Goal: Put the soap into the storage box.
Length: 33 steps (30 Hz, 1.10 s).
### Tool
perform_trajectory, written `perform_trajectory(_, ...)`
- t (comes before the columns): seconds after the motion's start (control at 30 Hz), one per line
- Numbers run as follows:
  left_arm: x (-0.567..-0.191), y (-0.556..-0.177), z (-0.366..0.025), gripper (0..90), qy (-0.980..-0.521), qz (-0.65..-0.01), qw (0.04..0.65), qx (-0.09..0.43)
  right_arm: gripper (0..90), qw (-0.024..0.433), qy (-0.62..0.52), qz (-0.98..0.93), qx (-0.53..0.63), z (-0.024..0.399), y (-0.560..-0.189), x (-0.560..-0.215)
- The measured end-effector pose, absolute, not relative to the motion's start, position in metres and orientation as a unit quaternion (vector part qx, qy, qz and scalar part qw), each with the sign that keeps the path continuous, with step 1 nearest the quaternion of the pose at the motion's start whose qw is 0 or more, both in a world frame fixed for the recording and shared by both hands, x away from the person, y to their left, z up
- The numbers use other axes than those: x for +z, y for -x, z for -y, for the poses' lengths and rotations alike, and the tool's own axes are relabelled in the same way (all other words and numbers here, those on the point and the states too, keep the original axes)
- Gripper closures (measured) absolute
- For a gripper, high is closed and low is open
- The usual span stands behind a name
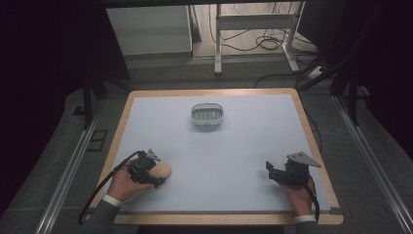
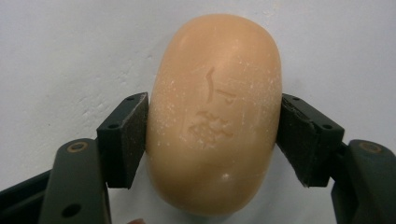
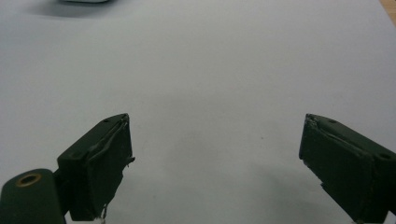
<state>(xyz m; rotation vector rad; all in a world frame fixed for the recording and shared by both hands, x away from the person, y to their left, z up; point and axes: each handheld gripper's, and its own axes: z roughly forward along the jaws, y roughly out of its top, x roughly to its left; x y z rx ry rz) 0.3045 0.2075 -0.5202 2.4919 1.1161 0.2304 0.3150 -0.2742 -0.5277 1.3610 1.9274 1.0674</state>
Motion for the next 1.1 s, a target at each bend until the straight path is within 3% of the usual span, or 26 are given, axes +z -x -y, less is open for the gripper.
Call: perform_trajectory(1.1, -0.497, -0.313, -0.212, 32.1, -0.892, -0.389, 0.213, 0.087, 9.8, 0.269, -0.510, -0.716, 0.395, 0.275, -0.316, -0.528)
